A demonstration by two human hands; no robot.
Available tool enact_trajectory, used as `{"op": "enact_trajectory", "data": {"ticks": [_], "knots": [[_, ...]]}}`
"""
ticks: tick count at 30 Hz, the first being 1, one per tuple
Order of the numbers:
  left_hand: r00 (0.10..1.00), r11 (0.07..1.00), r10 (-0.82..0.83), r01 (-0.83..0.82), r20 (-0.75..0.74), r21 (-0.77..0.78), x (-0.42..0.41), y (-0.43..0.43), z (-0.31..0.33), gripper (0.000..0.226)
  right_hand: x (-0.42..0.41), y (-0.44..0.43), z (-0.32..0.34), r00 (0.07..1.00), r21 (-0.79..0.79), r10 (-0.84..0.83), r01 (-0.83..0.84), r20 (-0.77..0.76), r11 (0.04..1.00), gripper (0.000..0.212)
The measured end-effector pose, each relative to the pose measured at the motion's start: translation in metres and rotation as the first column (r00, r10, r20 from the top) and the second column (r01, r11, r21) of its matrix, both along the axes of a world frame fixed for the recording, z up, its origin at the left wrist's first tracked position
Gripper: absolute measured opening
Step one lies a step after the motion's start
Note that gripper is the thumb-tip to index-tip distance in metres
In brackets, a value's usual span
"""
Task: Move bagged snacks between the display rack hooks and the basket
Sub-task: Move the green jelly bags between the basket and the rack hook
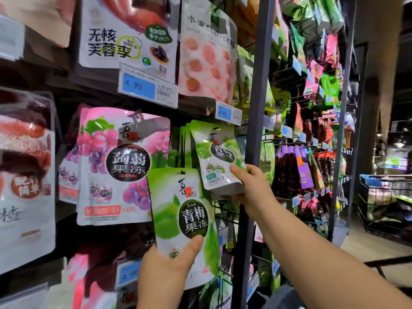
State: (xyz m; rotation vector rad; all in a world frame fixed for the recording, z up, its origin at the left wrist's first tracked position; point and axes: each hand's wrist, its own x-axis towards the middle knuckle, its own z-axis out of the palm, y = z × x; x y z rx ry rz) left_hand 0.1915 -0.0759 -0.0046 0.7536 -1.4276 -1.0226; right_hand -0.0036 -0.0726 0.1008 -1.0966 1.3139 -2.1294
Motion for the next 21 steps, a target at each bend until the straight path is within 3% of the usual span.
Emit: {"op": "enact_trajectory", "data": {"ticks": [6,16,21], "knots": [[1.000,1.000,-0.006,0.006,-0.012,-0.002,0.0037,-0.0034,-0.0015,0.026,-0.0030,0.0086,-0.0078,0.998,-0.071,0.053,-0.050,0.039,0.996,0.022],[0.999,0.999,-0.004,0.005,-0.035,0.036,0.0034,0.0003,0.0008,0.026,-0.0021,0.0105,-0.0001,0.998,-0.115,0.056,-0.054,0.012,0.992,0.026],[0.999,1.000,-0.012,0.012,-0.049,0.013,0.0036,-0.0008,0.0009,0.025,-0.0028,0.0111,0.0017,0.998,-0.093,0.064,-0.062,0.014,0.994,0.015]]}}
